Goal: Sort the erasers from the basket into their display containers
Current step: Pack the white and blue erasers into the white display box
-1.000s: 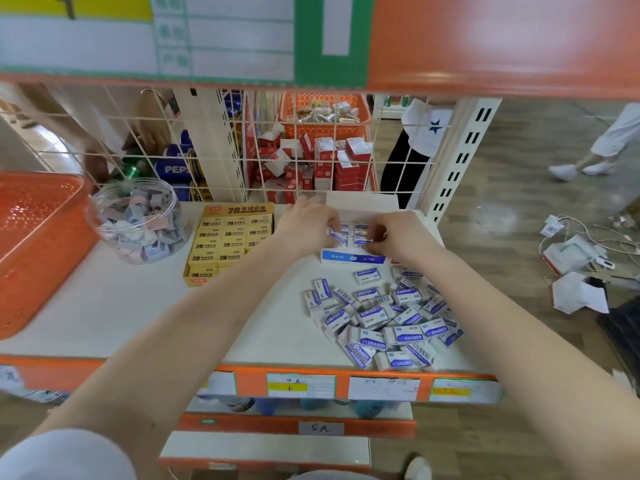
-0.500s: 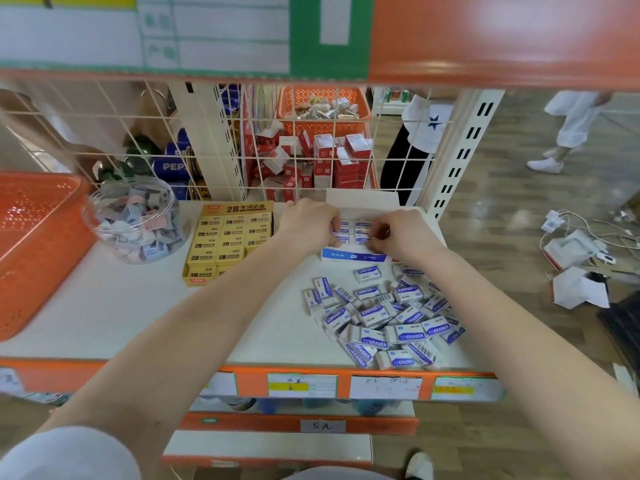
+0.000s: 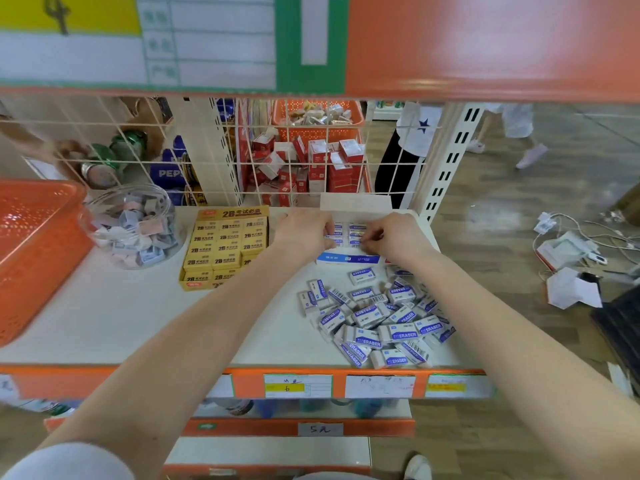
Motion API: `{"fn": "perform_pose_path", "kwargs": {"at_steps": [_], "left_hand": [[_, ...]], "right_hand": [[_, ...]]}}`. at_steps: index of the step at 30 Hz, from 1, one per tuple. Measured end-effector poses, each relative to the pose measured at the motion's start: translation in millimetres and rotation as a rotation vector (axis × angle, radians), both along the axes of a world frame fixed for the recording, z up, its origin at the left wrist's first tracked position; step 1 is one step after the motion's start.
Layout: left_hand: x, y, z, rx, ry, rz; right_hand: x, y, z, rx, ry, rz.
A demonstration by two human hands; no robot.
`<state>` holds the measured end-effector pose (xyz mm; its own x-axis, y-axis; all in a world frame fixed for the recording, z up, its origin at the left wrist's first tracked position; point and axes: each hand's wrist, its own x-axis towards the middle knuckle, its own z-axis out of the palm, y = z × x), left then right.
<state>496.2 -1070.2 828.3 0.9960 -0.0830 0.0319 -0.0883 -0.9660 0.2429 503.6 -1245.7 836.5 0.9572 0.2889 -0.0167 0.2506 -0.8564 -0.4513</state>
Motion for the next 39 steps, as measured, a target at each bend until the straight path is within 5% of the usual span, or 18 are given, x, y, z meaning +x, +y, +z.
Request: {"fn": "perform_pose_path", "kwargs": {"at_steps": [3, 7, 13, 30, 39], "left_hand": [[-9.4, 5.4, 7.7, 0.019, -0.008, -0.076], [-42.1, 13.3, 21.7, -0.244, -0.067, -0.171], [-73.6, 27.5, 11.2, -0.23, 0.286, -0.274], [-80.7, 22.7, -3.6, -0.356, 0.175, -0.055], [-82.2, 37.7, 6.2, -0.255, 0.319, -0.148]], "right_hand": [[-2.9, -7.3, 5.8, 0.023, -0.057, 0.052], [-27.8, -25.3, 20.2, 0.222, -0.041, 0.151], [-49.5, -26.3, 11.4, 0.133, 0.165, 0.333], [-52.4, 23.9, 5.0, -0.16, -0.036, 0.417], [-52.9, 22.5, 6.9, -0.107, 0.155, 0.4]]}}
